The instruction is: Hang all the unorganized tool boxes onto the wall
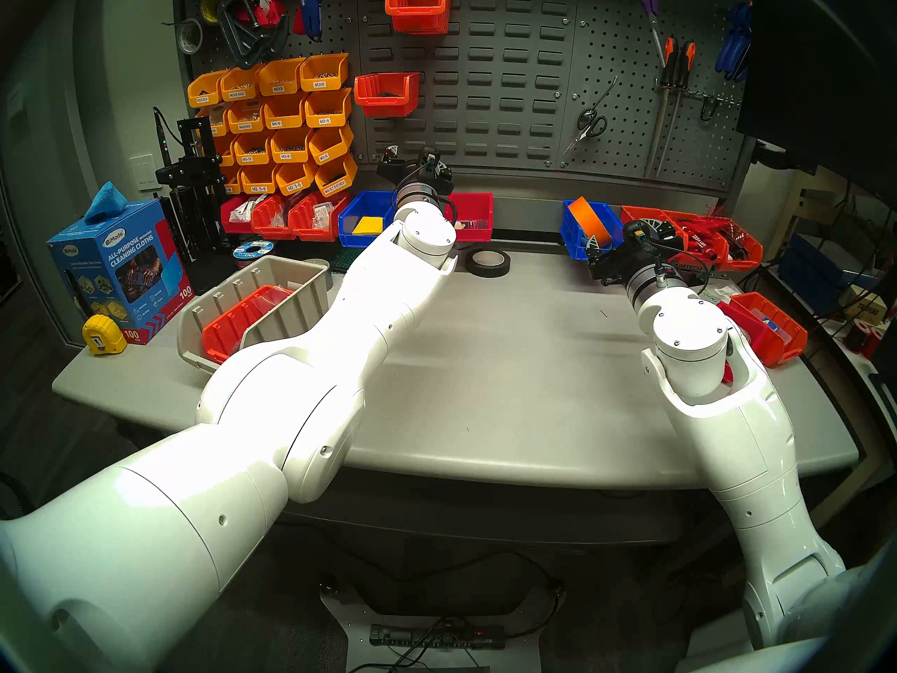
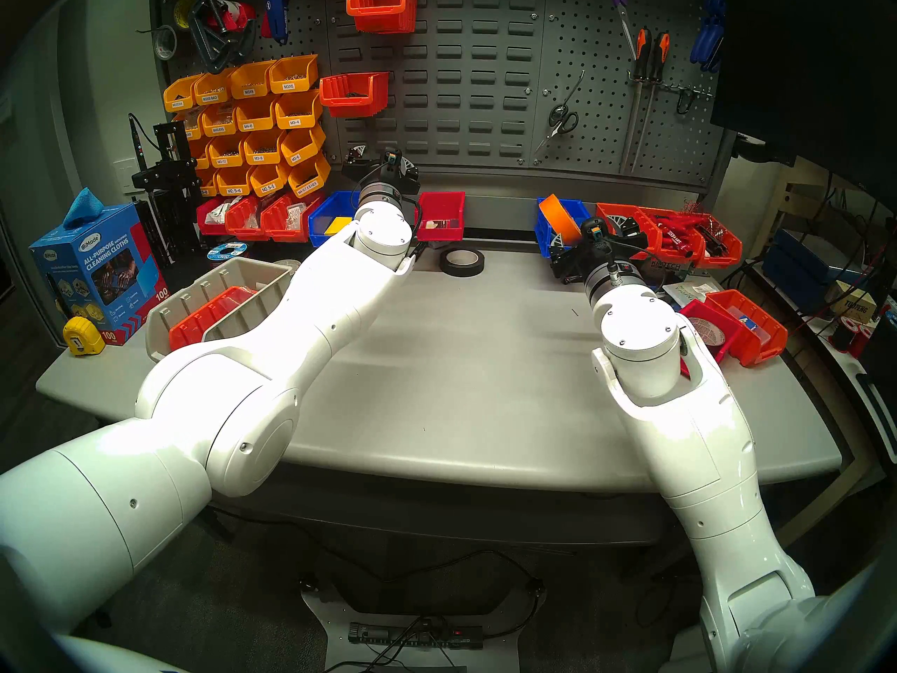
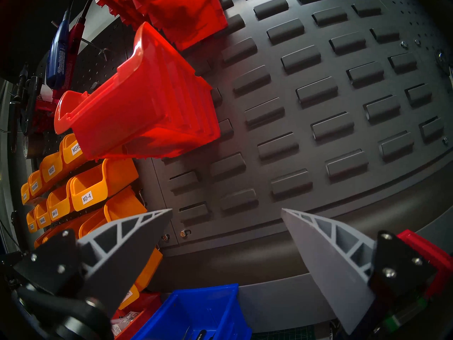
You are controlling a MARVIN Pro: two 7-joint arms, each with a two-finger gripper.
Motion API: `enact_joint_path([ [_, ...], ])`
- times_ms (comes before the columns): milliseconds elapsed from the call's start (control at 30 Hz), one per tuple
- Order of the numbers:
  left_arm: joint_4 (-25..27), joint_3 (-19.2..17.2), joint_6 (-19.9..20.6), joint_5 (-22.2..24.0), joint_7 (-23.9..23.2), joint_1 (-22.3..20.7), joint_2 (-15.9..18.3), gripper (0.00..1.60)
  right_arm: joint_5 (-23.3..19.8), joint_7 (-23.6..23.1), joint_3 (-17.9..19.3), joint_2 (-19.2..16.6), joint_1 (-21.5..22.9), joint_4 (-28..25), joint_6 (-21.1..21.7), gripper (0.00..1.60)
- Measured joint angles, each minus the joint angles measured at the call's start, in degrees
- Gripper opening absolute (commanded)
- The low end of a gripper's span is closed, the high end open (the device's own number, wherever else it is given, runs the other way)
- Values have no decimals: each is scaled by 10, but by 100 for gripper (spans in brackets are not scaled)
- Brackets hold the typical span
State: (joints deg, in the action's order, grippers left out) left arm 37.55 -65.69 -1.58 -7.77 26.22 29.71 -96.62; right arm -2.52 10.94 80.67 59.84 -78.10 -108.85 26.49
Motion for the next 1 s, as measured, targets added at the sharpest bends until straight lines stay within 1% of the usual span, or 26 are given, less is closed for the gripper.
enact_joint_path([
  [667,68,16,-12,-6,-32,32,32,160,-5,1,6,20,32,-31,-4,160],
  [1000,118,25,-20,-8,-50,55,52,160,-17,3,10,33,47,-43,-4,160],
])
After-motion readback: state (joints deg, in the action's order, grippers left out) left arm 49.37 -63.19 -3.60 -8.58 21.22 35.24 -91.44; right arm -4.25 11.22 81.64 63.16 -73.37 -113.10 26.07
